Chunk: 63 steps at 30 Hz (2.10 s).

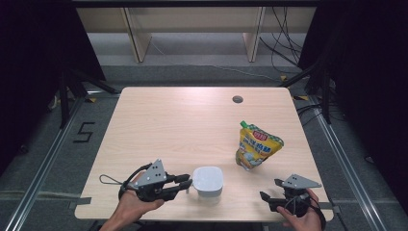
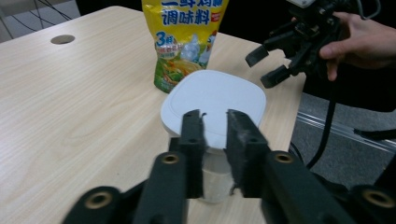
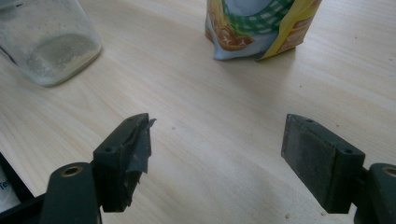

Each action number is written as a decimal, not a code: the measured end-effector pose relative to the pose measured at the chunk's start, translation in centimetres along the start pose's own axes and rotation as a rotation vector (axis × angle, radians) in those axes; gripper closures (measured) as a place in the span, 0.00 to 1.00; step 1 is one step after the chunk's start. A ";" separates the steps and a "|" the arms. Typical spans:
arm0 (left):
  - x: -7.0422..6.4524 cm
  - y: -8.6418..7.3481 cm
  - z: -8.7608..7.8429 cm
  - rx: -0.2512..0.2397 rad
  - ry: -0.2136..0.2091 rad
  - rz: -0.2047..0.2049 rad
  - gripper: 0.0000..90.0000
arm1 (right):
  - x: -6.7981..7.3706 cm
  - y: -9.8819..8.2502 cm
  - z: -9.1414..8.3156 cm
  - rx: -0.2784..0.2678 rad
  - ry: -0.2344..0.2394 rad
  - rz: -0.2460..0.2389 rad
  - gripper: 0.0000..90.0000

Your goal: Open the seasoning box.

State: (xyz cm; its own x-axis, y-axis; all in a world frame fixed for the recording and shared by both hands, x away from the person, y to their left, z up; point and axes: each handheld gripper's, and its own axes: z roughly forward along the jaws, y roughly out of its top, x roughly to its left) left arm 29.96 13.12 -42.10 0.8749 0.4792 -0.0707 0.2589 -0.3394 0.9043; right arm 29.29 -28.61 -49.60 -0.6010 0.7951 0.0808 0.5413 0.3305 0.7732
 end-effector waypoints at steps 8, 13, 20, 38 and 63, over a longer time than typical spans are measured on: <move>0.8 0.3 1.3 0.013 0.014 -0.004 0.99 | 0.2 0.0 -0.1 0.005 0.005 0.028 0.28; 0.8 0.4 1.8 0.026 0.015 0.012 0.99 | 0.1 0.1 -0.1 0.005 0.001 0.007 0.28; 0.9 0.3 2.3 0.044 0.015 0.012 0.99 | 0.5 0.1 0.1 0.002 0.012 0.038 0.28; 1.2 -0.1 2.2 0.031 0.013 -0.005 0.99 | 1.3 0.9 -0.3 -0.076 -0.019 0.001 0.27; 1.4 -0.6 2.0 0.019 0.011 -0.013 0.98 | 7.8 5.3 0.3 -0.236 0.198 -0.161 0.98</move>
State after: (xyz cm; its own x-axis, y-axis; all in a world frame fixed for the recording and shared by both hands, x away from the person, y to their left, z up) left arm 31.86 12.40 -43.59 0.8670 0.4922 -0.0779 0.2781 -0.3482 0.8952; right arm 27.63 -20.48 -45.02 -0.7829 0.6202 0.0487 0.2928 0.2983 0.9084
